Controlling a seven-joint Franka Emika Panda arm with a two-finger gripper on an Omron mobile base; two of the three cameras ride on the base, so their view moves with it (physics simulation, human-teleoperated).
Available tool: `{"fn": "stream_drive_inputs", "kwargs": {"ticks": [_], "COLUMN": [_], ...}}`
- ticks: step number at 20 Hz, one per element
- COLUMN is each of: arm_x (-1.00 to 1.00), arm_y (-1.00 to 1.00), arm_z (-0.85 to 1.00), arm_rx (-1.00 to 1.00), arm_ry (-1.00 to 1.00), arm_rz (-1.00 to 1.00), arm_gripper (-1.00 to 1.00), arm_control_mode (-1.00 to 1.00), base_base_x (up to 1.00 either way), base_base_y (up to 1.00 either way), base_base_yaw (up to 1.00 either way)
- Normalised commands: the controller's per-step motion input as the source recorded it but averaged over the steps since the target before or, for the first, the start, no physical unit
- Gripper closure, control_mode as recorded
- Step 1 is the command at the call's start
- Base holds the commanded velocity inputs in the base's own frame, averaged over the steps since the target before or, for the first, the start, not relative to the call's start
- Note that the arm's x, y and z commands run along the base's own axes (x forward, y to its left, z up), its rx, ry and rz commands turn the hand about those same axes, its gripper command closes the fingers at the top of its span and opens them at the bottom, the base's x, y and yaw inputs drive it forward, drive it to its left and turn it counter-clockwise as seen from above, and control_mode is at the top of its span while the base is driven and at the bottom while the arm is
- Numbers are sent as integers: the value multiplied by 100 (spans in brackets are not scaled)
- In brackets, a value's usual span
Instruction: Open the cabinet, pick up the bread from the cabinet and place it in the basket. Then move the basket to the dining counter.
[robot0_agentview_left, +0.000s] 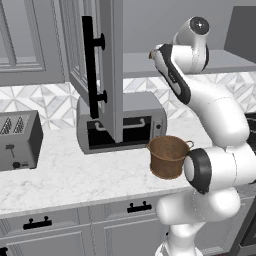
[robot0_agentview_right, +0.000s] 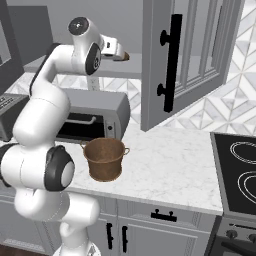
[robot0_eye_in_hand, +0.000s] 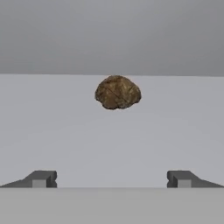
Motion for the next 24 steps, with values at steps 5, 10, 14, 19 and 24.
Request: {"fn": "stream_drive_inputs", "kwargs": {"ticks": [5, 10, 14, 19, 24], "arm_x": [35, 35, 23, 5, 0], "arm_y": [-1, 0, 0, 0, 0], "arm_z": [0, 0, 0, 0, 0], "arm_rx": [0, 0, 0, 0, 0], "arm_ry": [0, 0, 0, 0, 0], "arm_rz": [0, 0, 0, 0, 0], "arm_gripper": [-100, -100, -100, -100, -100], "arm_control_mode": [-100, -100, -100, 100, 100], "base_base_x": [0, 0, 0, 25, 56], "base_base_y": [0, 0, 0, 0, 0], "base_base_yaw": [0, 0, 0, 0, 0]}}
